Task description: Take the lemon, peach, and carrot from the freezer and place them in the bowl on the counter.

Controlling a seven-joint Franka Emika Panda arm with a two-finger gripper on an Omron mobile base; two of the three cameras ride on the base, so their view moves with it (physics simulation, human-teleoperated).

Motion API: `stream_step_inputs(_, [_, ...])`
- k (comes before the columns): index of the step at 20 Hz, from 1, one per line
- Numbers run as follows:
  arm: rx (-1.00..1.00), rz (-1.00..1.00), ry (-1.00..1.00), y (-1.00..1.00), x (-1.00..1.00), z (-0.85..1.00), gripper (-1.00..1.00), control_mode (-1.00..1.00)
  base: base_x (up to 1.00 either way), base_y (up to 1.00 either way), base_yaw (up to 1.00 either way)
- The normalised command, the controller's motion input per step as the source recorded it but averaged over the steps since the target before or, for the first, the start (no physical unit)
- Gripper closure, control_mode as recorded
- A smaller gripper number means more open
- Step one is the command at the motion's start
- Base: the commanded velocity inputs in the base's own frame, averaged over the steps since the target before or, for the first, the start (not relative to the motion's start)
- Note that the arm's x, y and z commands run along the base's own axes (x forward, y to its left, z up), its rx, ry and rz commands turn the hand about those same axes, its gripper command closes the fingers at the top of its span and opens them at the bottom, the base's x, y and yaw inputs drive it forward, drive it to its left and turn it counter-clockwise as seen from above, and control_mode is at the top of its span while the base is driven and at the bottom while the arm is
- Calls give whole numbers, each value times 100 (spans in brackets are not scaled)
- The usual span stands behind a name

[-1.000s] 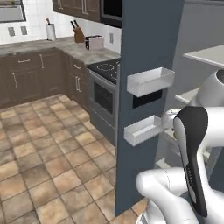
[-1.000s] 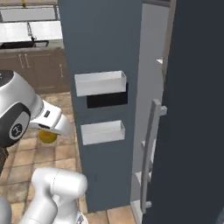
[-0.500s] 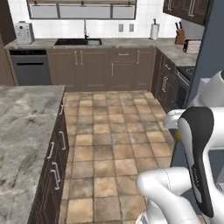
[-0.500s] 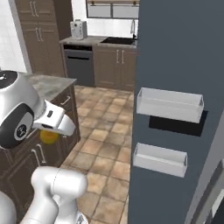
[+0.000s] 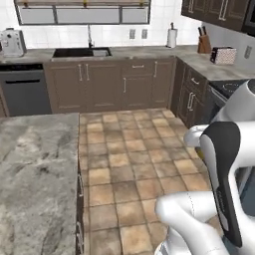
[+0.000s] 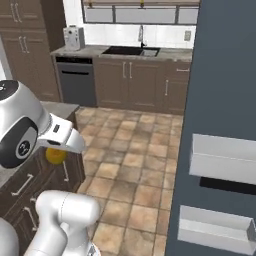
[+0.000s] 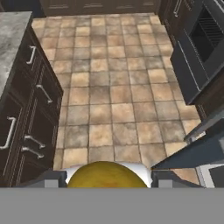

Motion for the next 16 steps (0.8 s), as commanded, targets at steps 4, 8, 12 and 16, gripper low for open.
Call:
stream_step_inputs(4, [0, 0, 0, 0, 0, 0, 100, 100, 100, 0, -30])
stream_step_inputs(8, [0, 0, 0, 0, 0, 0, 100, 100, 100, 0, -29])
stream_step_inputs(12, [0, 0, 0, 0, 0, 0, 100, 100, 100, 0, -29])
stream_step_inputs(16, [0, 0, 0, 0, 0, 0, 100, 100, 98, -20, -42])
